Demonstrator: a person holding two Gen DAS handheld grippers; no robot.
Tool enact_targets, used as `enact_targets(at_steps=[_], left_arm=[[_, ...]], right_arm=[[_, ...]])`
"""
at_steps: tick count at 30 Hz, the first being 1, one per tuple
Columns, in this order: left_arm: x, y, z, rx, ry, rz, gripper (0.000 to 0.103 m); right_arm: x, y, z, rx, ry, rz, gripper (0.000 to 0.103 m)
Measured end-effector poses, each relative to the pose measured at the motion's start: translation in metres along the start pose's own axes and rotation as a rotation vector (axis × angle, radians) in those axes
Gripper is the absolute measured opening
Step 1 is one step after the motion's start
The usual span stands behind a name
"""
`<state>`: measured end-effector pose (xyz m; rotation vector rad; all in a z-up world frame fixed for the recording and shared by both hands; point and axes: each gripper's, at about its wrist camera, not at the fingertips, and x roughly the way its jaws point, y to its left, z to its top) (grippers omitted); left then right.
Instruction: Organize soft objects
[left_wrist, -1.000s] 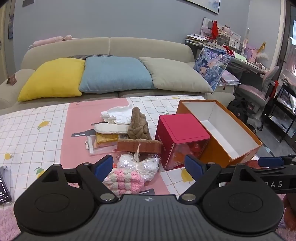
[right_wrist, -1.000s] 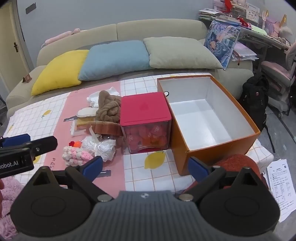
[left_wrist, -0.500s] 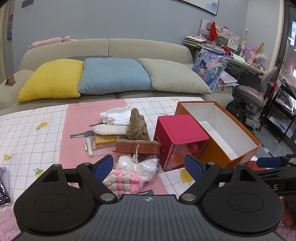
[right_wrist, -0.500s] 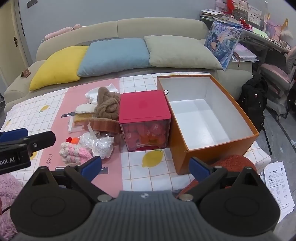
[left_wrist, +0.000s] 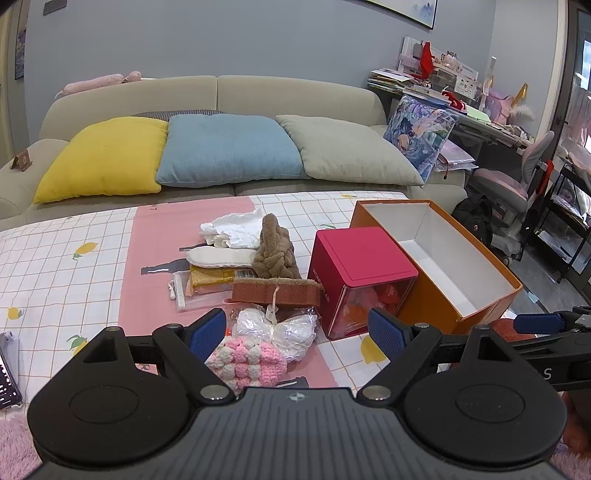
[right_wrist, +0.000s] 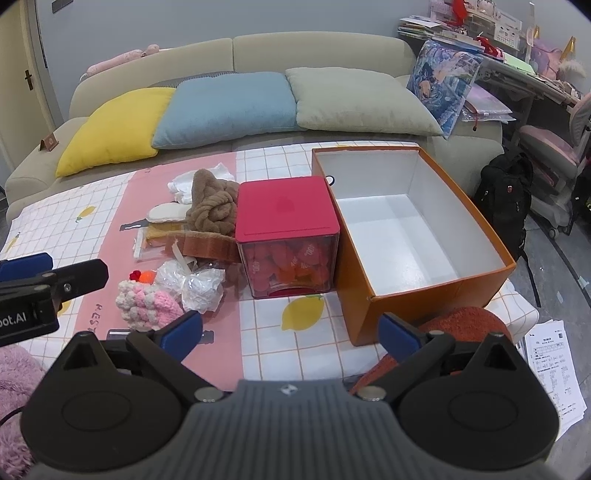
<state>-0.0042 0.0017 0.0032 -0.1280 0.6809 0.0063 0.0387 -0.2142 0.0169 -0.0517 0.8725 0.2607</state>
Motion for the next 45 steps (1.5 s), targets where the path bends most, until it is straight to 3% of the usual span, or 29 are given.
enact_targets(at_steps=[45], left_arm=[[0.0026,-0.0008,-0.0035,0.006,0.007,-0.002,0.101]], right_arm=[[0.0085,0.0012,-0.0007,-0.006,0.049,-0.030,0.100]])
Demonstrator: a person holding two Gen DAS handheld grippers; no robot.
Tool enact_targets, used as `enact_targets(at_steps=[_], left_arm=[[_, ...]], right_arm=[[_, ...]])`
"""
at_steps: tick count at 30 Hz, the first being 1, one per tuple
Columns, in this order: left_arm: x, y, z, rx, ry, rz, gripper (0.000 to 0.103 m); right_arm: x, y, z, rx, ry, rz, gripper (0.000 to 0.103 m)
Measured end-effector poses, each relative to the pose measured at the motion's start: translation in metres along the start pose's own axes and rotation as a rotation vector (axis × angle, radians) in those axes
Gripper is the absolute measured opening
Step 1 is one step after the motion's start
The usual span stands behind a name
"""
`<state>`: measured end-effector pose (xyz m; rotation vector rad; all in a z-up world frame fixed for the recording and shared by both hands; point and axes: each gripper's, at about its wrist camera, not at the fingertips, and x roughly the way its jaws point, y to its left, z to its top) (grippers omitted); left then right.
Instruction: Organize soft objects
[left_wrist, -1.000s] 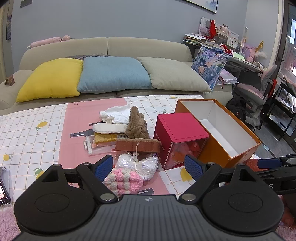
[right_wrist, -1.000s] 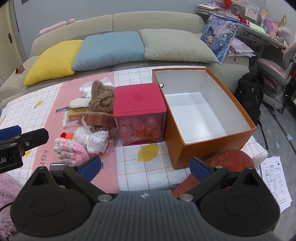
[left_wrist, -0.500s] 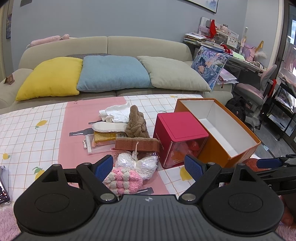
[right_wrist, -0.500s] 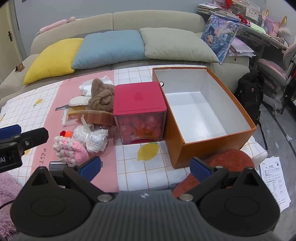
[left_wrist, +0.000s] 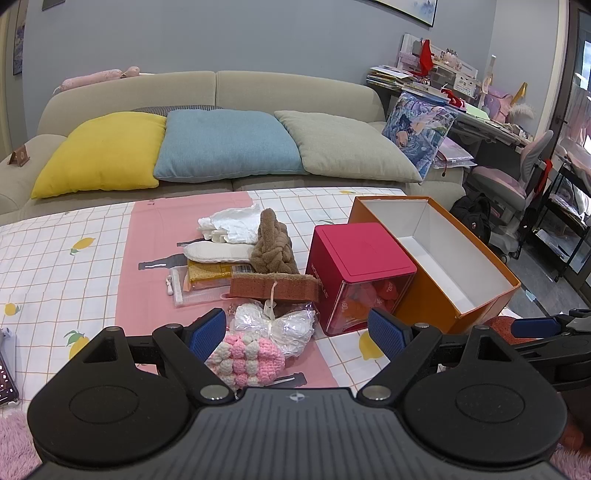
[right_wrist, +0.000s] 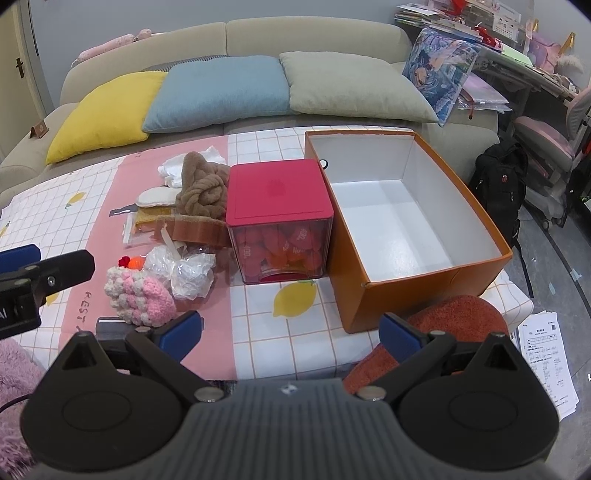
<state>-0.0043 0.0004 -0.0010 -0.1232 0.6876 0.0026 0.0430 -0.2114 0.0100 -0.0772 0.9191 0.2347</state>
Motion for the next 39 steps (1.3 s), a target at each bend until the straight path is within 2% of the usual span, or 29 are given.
enact_targets(at_steps=[16,22,26,31,36,39], left_arm=[[0.000,0.000,0.000,-0.002,0.005,-0.005,0.101],[0.007,0.015,-0.005,-0.057,0.037,-0.042,0.101],[0.016,0.038,-0.008,-0.097,0.095,-0.098,0.101],[0.030,0.063,-0.019,-0.082,0.145,-0.107,0.101],[0.046,0.080,-0.024,-0.101,0.199,-0.096,0.101],[0.060,0.087,-0.025,-0.195,0.231,-0.092,0.101]], right_arm=[[0.004,0.002,0.001,-0.010,0.023,0.014,0.100],[0.018,0.004,0.011,-0.060,0.069,0.095,0.100],[0.031,0.009,0.019,-0.088,0.071,0.155,0.100],[0.057,0.025,0.027,-0.160,0.063,0.189,0.100],[0.087,0.038,0.030,-0.168,0.085,0.213,0.084],[0.102,0.046,0.027,-0.169,0.087,0.210,0.074]])
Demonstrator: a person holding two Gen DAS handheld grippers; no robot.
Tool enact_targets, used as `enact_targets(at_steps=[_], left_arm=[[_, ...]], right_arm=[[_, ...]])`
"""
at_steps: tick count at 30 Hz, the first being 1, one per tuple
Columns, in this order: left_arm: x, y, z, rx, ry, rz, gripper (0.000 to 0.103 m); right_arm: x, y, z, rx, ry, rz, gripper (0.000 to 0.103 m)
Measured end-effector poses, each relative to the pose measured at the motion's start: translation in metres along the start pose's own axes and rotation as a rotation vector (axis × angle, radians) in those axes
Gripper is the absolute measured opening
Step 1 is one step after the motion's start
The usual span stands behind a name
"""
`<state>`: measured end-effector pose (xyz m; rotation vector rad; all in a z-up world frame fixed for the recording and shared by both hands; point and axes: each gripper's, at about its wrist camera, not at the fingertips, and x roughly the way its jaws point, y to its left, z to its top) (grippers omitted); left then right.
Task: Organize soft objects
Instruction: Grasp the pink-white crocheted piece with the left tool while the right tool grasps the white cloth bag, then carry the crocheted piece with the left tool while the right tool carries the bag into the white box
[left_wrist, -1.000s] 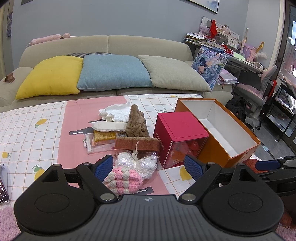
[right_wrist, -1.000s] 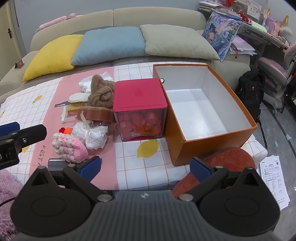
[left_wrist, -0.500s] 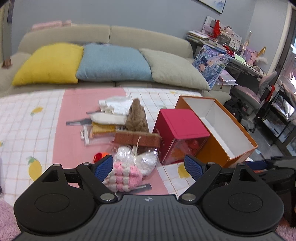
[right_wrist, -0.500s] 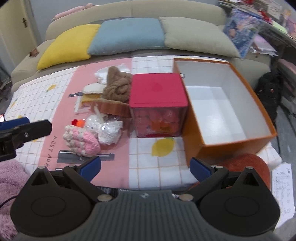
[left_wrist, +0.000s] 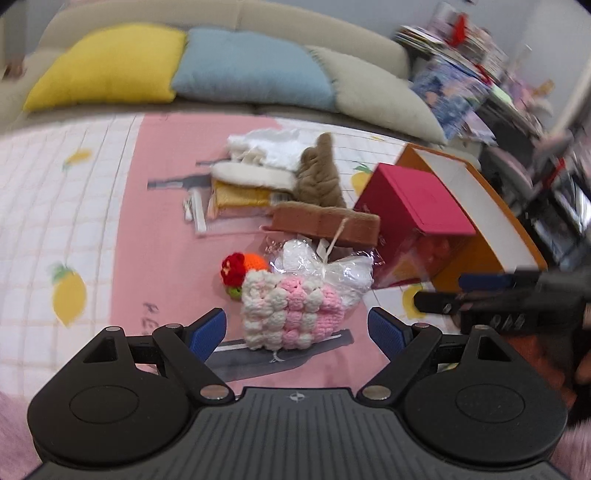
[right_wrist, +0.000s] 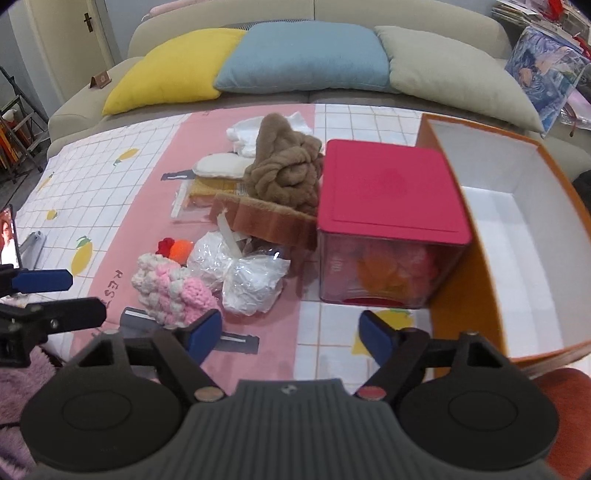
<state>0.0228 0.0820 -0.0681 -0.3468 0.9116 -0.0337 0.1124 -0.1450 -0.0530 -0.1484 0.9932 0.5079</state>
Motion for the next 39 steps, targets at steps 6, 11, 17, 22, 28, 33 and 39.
enact_targets(at_steps=[6,11,17,22,28,33,39], left_arm=[[0.033,0.016,0.008,-0.295,0.080,-0.035,0.101],[0.056,0.014,0.013,-0.407,0.119,-0.002,0.101],[0.071,0.014,0.015,-0.522,0.127,0.065,0.101],[0.076,0.018,0.013,-0.509,0.145,0.134,0.100],[0.066,0.030,0.005,-0.444,0.158,0.173,0.078],[0.058,0.029,0.006,-0.353,0.152,0.205,0.054],[0.055,0.029,0.001,-0.297,0.150,0.209,0.046]], right_arm=[[0.030,0.009,0.001,-0.031,0.004,-0.003,0.057],[0.057,0.017,0.001,-0.070,0.040,-0.012,0.062],[0.076,0.013,0.004,0.000,0.049,0.035,0.075],[0.077,0.030,0.002,-0.054,0.049,0.142,0.076],[0.076,0.028,0.002,-0.069,0.022,0.080,0.080],[0.081,0.030,0.003,-0.154,-0.020,0.036,0.081],[0.093,0.030,0.012,-0.204,-0.075,0.028,0.081]])
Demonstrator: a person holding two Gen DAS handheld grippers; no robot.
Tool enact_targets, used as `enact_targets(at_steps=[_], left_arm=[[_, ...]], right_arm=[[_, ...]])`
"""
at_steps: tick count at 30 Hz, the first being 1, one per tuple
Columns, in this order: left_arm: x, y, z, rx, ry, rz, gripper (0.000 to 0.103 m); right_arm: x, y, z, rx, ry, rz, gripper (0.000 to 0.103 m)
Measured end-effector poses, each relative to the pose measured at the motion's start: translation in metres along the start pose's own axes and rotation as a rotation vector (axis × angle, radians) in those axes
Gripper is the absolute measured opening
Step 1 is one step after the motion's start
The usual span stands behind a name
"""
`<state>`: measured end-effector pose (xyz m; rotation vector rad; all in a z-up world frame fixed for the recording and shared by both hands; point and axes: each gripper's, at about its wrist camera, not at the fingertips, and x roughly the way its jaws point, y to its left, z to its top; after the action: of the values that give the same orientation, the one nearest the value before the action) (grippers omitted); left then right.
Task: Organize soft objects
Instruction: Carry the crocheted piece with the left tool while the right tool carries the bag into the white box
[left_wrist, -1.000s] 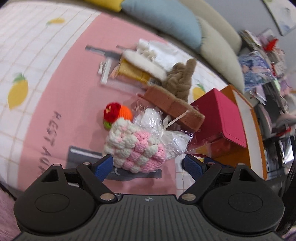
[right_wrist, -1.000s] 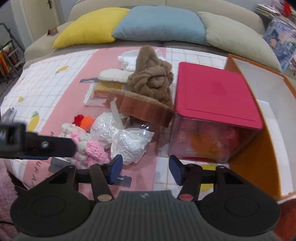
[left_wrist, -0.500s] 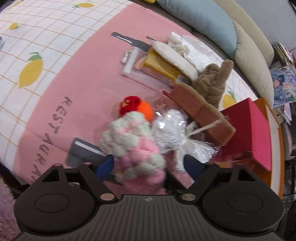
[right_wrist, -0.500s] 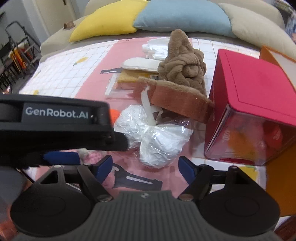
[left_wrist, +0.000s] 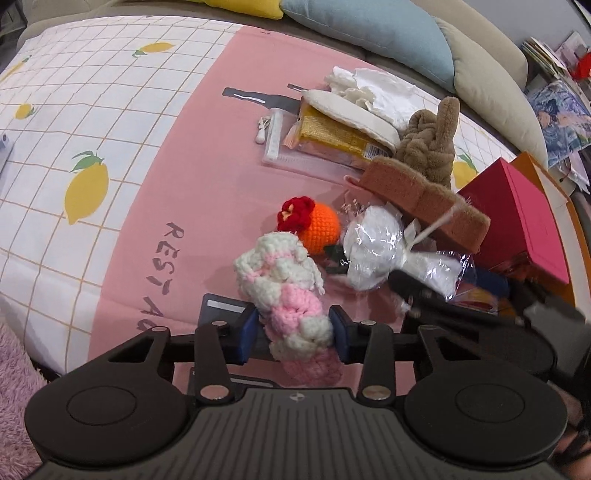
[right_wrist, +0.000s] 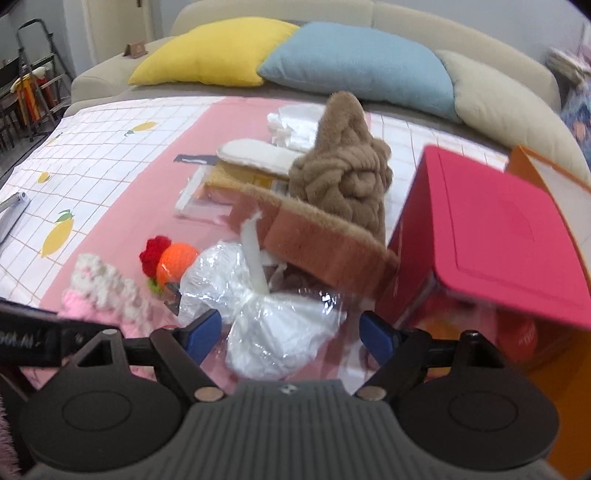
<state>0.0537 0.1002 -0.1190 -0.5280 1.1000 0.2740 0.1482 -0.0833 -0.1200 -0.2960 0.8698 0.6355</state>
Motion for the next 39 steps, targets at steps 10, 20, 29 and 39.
enact_targets(at_steps=[10,20,29,39], left_arm=[[-0.003,0.000,0.000,-0.001,-0.005,-0.020,0.046],[-0.002,0.003,-0.005,0.023,0.015,-0.014,0.032],[-0.034,-0.003,-0.005,0.050,-0.088,-0.051,0.030],[-0.091,-0.028,-0.005,0.105,-0.207,-0.140,0.029]], right_arm=[[-0.014,0.010,-0.009,-0.008,0.070,0.053,0.055],[-0.027,0.003,-0.017,0.093,0.121,0.094,0.038],[-0.081,-0.005,-0.011,0.166,0.038,0.141,0.036],[-0.153,-0.032,-0.005,0.266,-0.101,0.124,0.036]])
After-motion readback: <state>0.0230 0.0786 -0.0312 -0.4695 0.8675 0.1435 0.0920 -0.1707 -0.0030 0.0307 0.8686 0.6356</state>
